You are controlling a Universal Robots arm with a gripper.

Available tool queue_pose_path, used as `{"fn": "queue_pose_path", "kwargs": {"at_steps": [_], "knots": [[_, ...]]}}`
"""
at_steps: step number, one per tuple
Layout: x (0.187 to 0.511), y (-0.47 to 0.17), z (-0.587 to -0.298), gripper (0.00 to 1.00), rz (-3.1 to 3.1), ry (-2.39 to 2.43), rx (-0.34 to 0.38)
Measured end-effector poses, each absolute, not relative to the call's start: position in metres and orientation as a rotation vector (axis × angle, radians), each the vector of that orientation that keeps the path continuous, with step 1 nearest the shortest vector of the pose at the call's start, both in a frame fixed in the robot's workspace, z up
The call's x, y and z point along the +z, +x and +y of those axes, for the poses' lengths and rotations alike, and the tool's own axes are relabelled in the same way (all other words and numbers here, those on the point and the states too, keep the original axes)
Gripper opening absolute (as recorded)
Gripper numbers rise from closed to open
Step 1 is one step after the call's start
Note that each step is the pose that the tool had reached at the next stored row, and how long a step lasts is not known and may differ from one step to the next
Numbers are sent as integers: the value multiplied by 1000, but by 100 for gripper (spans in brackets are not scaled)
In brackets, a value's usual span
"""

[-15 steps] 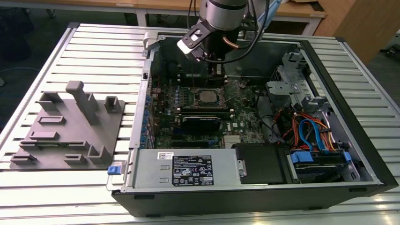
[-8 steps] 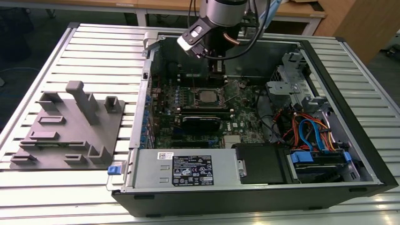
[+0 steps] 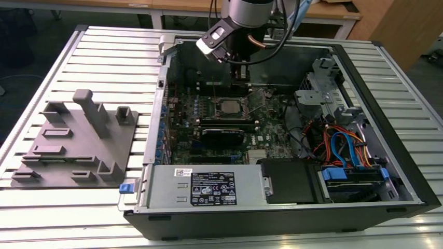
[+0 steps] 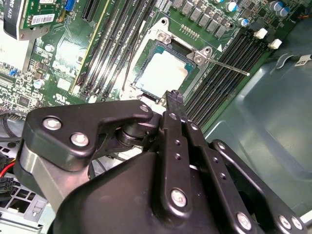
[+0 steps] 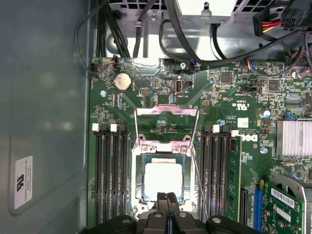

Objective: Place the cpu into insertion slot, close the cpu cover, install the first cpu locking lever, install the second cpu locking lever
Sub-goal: 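Close the cpu cover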

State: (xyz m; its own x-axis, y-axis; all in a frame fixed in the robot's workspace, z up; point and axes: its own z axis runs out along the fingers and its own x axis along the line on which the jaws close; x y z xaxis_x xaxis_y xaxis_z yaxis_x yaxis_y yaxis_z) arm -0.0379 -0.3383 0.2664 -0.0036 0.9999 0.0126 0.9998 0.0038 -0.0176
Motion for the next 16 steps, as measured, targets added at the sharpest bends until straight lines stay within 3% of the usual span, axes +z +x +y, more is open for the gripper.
{"fn": "queue_pose_path", "kwargs": {"at_steps": [16], "knots": [[266,-34,-338,10,-2211,-2202,5]]}}
